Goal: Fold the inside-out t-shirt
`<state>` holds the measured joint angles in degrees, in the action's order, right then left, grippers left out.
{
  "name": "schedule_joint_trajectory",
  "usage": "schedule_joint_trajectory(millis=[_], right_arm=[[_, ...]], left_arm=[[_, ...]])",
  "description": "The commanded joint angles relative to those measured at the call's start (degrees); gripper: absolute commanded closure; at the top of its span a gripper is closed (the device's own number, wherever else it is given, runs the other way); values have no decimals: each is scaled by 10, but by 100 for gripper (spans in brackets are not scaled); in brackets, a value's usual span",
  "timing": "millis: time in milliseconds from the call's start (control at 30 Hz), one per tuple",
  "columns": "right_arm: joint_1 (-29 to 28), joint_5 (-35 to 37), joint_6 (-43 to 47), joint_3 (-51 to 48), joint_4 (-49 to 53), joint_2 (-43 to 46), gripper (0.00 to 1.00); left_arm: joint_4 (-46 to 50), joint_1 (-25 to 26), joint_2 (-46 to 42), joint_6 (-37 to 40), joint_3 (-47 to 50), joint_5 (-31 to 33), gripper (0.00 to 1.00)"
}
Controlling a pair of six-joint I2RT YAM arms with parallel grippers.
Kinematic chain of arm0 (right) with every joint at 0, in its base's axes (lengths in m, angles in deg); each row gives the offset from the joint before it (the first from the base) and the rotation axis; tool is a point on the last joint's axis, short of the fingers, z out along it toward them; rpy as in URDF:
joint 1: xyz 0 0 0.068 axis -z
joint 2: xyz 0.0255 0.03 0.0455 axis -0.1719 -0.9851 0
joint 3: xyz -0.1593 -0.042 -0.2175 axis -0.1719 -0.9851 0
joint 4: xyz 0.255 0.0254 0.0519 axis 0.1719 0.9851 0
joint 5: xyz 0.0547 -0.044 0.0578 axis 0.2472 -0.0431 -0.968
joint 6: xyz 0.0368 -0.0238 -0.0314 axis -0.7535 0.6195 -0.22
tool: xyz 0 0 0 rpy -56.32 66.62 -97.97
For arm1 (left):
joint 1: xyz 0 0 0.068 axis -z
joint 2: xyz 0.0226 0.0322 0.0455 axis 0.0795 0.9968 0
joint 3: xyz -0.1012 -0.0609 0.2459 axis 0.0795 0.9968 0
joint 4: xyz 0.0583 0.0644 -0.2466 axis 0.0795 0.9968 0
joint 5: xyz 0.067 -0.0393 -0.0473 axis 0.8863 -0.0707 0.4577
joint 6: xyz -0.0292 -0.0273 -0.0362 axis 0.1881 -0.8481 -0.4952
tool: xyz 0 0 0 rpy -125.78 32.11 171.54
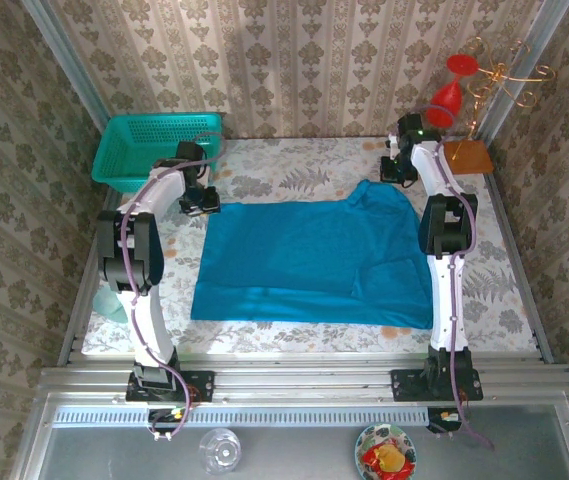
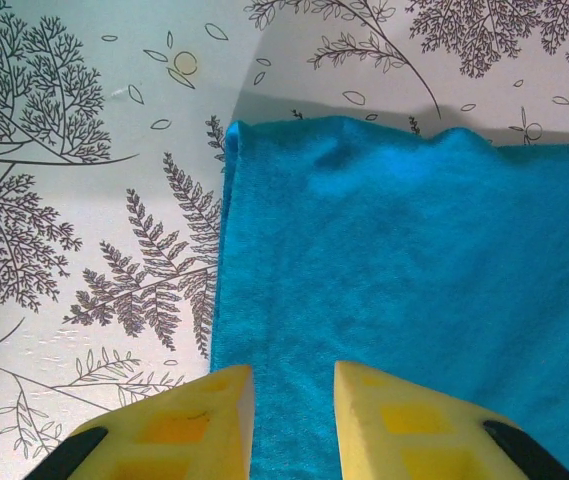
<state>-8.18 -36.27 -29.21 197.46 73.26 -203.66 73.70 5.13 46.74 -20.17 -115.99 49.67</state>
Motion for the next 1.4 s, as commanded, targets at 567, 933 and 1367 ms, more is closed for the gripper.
schedule_joint_trajectory(millis=[567, 933, 1367], right_arm=[[-11, 7, -11, -12, 42, 66, 100], [-14, 22, -12, -22, 52, 84, 100], [-14, 33, -12, -27, 60, 99, 100]], left_arm=[[-21, 1, 104, 47, -105, 66, 67], [-57, 4, 151, 33, -137, 45, 71], [-106, 8, 95, 34, -79, 69, 73]])
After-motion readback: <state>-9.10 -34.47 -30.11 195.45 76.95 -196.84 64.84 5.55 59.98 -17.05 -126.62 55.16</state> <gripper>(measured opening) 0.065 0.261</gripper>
